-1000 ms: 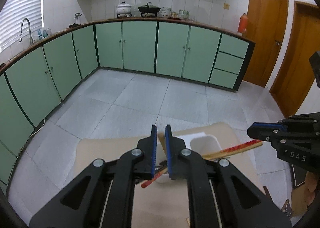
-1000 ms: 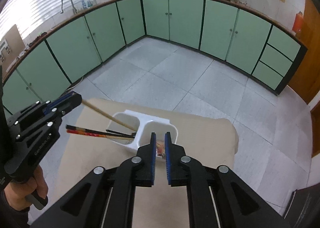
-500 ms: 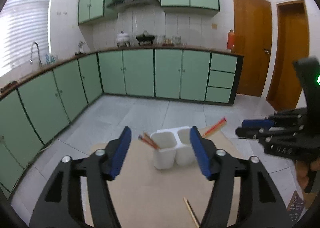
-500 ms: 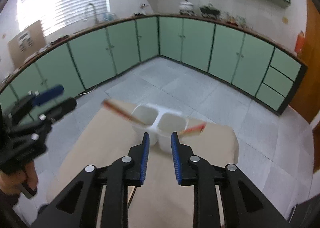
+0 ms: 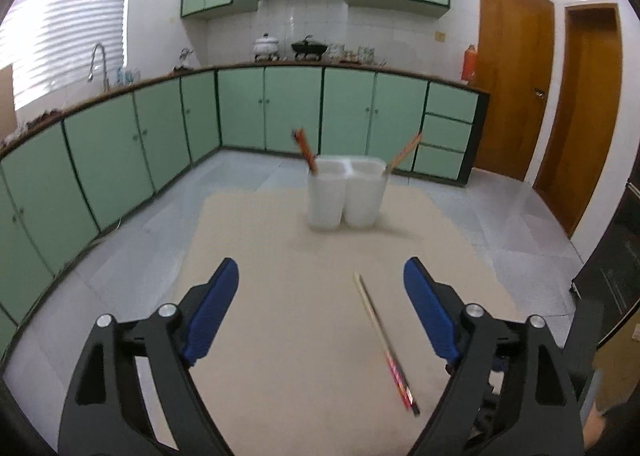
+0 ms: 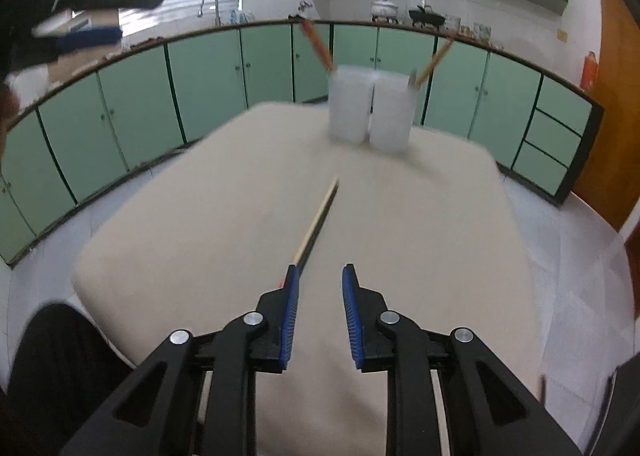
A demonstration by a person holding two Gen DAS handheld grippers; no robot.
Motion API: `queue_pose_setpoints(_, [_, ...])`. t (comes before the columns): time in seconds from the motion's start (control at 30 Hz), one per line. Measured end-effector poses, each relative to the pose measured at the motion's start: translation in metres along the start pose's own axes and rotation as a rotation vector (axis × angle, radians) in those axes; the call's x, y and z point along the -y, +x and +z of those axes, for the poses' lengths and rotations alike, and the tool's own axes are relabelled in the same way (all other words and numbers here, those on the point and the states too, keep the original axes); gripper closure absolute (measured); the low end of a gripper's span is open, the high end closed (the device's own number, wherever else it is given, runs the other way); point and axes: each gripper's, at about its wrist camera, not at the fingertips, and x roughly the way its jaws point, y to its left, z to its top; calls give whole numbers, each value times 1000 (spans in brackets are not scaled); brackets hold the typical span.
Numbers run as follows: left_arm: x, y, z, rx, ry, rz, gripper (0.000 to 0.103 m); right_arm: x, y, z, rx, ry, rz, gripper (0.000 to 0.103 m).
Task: Organize utensils
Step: 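Move both tools back and grasp the black chopstick with the right gripper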
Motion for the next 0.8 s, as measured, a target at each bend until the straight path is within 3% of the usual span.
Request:
queue_pose_setpoints(0.2, [-15,7,-72,-94,-58,10,13,-19,3,-42,-22,56,14,80])
queue_pose_setpoints(0.37, [-40,18,-113,-164,-135,30,13,-29,4,-47,-19,21,15,79])
queue_pose_setpoints(0.67, [-41,26,-130,-176,-140,26,13,-34,27,-51,-25,16,24,80])
queue_pose_setpoints(0.8, [-35,35,-136,-197,-144,21,13,-25,26,-55,-17,47,35,96])
